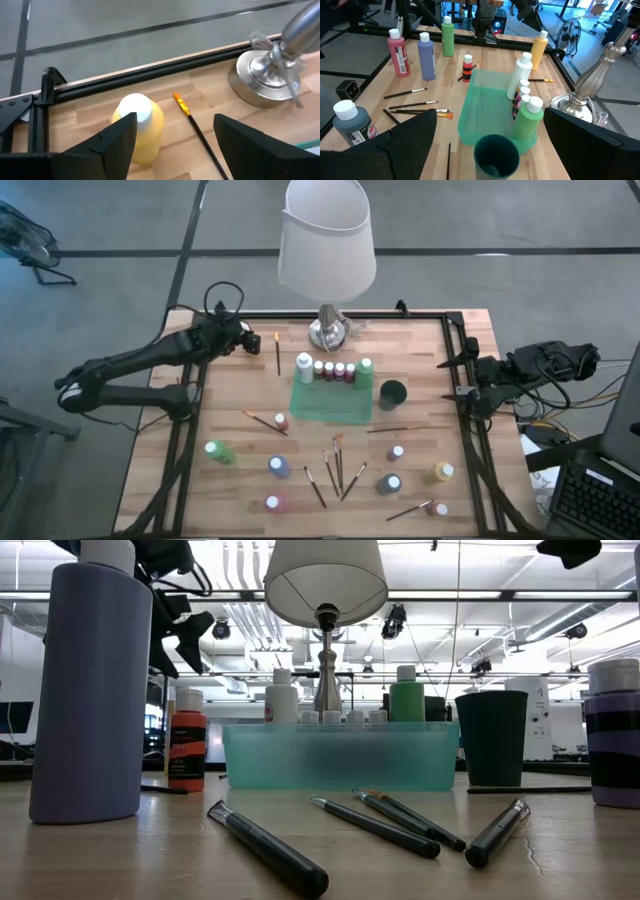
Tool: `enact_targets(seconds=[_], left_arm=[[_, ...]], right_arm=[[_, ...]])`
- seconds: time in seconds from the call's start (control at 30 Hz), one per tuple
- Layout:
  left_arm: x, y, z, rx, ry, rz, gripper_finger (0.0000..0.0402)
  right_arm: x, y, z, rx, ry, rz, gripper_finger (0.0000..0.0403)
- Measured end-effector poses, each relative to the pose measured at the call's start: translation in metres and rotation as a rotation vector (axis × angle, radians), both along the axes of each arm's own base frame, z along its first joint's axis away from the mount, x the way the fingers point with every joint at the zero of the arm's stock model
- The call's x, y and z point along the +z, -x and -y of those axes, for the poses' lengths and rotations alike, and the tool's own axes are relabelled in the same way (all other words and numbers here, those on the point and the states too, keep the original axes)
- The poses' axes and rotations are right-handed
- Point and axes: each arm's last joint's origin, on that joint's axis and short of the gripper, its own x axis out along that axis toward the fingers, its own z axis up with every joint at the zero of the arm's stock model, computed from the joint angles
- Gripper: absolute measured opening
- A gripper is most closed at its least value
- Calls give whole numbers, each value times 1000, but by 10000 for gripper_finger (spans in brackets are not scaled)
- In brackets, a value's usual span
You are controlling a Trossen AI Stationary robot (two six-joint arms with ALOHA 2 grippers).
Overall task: Pick & Place Paint Supplies
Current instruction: Put the yellow paint bottle into the green bin
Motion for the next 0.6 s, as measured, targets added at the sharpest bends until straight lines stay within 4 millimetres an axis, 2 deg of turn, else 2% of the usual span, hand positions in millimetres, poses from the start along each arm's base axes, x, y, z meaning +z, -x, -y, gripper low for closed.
enact_targets(seconds=[0.6], left_arm=[[-18, -4, -22, 85, 43, -101, 257]], right_arm=[[0, 0, 0, 0, 0, 0, 364]])
